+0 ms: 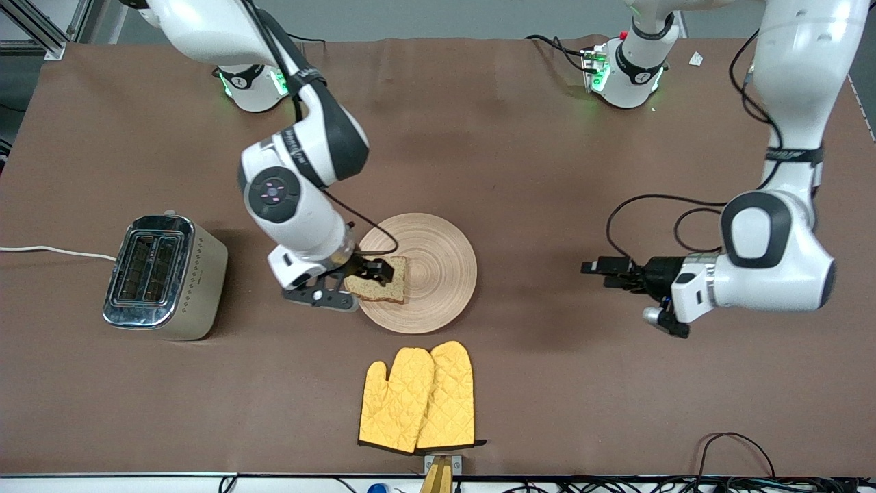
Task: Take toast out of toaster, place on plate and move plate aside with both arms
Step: 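Release the bread onto the plate while the left gripper reaches the plate rim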
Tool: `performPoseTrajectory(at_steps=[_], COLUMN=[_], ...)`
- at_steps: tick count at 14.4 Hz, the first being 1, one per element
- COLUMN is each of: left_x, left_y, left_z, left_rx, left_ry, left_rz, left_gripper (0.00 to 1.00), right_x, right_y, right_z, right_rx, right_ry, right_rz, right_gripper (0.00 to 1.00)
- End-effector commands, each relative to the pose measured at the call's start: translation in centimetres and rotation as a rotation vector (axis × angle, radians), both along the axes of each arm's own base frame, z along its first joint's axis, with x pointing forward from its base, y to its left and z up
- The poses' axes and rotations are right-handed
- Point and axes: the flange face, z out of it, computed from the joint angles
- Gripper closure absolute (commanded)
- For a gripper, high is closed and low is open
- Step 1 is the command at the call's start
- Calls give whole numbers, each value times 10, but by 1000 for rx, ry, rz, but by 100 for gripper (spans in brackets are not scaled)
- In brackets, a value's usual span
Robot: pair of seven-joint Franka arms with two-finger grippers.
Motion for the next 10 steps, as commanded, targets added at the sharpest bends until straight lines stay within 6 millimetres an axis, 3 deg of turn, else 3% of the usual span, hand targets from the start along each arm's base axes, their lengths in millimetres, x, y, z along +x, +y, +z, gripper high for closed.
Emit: performPoseTrajectory(at_steps=[1, 5, 10], left_x=[-9, -22, -41], left_y=[-46, -88, -138], left_z=[-29, -77, -125], left_rx=[-62, -117, -176], left_ry=[-4, 9, -20], left_rz=[54, 41, 37], left_gripper=[9, 21, 39], right_x=[13, 21, -6], right_y=[-77, -188, -291], right_z=[42, 93, 148], right_rx=[-8, -15, -48], right_ry=[-14, -17, 29], right_rz=[20, 4, -8], right_gripper=[0, 0, 0])
